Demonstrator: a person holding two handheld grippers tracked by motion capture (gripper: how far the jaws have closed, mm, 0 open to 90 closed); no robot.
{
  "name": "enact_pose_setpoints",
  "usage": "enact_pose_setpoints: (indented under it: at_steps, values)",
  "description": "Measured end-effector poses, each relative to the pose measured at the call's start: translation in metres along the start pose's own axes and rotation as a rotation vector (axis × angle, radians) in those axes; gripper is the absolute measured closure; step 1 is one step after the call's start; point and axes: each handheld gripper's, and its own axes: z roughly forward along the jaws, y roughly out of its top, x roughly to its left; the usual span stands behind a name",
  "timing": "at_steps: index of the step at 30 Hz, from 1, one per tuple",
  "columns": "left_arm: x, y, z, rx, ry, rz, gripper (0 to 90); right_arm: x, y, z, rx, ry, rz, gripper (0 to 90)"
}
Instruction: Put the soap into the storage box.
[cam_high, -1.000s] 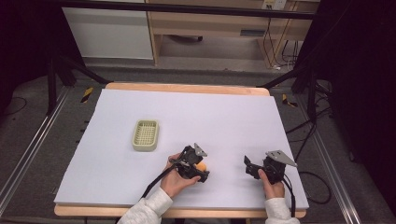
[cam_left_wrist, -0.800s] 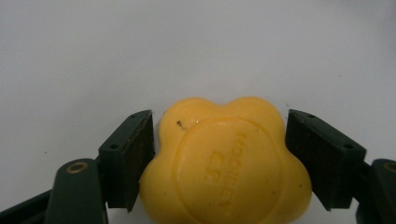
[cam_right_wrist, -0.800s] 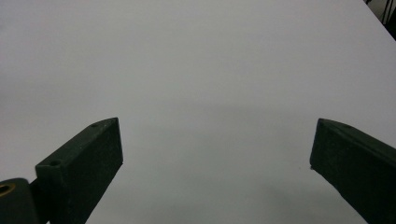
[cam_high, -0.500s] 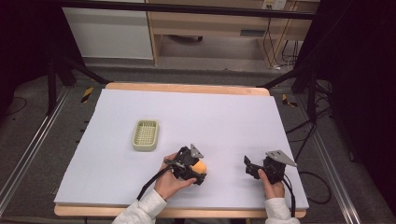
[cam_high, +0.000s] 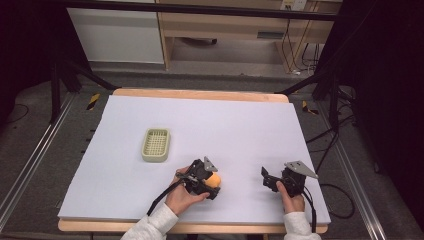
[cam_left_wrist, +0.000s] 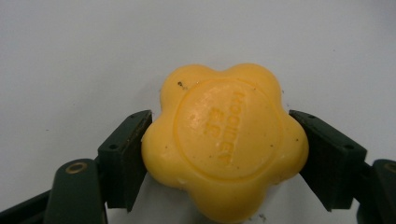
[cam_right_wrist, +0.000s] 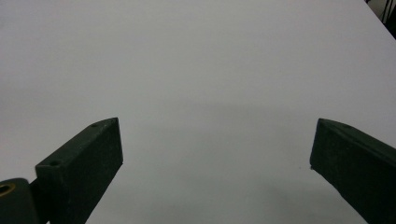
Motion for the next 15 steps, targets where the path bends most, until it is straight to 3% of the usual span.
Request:
enact_pose_setpoints:
  at_steps: [5,10,15]
  values:
    - [-0.0004,0.0000,-0.0001,0.000,0.002,-0.002,24.4,0.0001,0.0000,0.0000,0.000,-0.001,0.000,3.0]
    - [-0.0016,-0.0006,-0.0007,-0.036,0.028,0.000,24.5,-0.0002,0.0000,0.0001,0.000,0.000,0.000,3.0]
    - [0.0002,-0.0016,-0.0021,-0.025,0.023,0.006,24.5,-0.0003,0.0001,0.0001,0.001,0.001,0.001,3.0]
